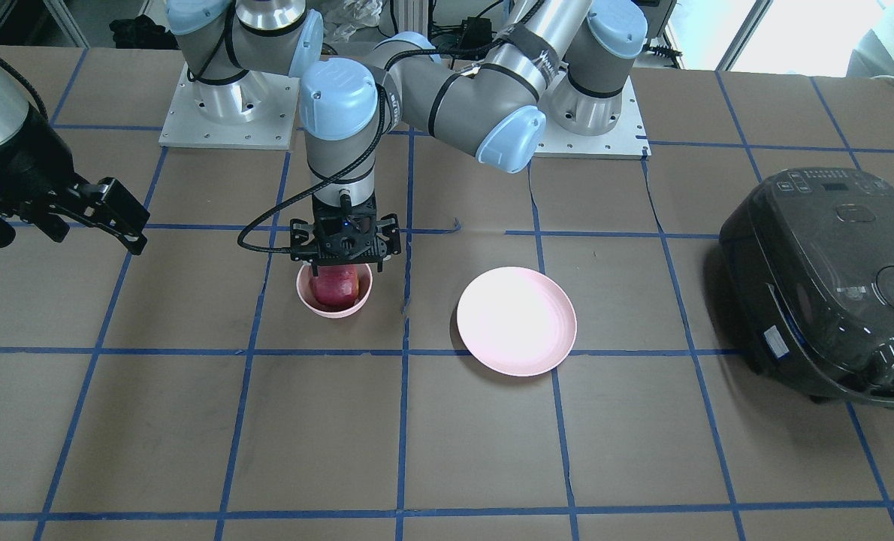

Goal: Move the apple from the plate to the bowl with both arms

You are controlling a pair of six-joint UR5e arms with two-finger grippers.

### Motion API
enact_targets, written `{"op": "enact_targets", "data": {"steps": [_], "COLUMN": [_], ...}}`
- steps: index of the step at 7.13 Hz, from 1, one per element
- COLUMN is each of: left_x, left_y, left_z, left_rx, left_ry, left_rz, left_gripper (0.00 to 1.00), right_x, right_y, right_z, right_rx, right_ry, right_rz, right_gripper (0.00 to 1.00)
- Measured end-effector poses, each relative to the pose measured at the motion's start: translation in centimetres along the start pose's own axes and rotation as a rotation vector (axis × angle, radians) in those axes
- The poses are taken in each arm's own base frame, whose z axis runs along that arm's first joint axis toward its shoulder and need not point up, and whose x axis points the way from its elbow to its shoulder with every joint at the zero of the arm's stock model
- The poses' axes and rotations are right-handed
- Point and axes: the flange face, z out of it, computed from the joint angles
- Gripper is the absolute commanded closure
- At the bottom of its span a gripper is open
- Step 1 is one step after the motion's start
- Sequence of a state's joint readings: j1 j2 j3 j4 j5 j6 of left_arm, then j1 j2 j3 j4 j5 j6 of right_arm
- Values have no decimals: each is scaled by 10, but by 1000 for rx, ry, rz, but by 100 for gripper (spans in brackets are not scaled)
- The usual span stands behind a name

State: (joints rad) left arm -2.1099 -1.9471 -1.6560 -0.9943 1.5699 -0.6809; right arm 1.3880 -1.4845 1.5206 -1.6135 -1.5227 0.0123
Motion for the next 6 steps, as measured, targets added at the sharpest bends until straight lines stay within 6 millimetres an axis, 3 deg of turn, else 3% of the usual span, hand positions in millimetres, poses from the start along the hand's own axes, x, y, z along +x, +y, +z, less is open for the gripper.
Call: {"op": "enact_targets", "data": {"steps": [2,4,6], "left_x": [-71,-145,-213], "left_y": [-34,-57,-79], "left_z": [-35,-84,-138], "left_rx": [-13,-31,-7], "left_ry": [-43,-98,-94], "left_rz": [68,117,136], "left_gripper": [0,0,0], "right_x": [0,-4,-36], "right_y": [1,7,21], "right_z": [0,-6,-10], "right_rx": [-2,10,22], "right_ry": [3,58,80], "right_rz": [3,-3,1], "right_gripper": [0,0,0]}}
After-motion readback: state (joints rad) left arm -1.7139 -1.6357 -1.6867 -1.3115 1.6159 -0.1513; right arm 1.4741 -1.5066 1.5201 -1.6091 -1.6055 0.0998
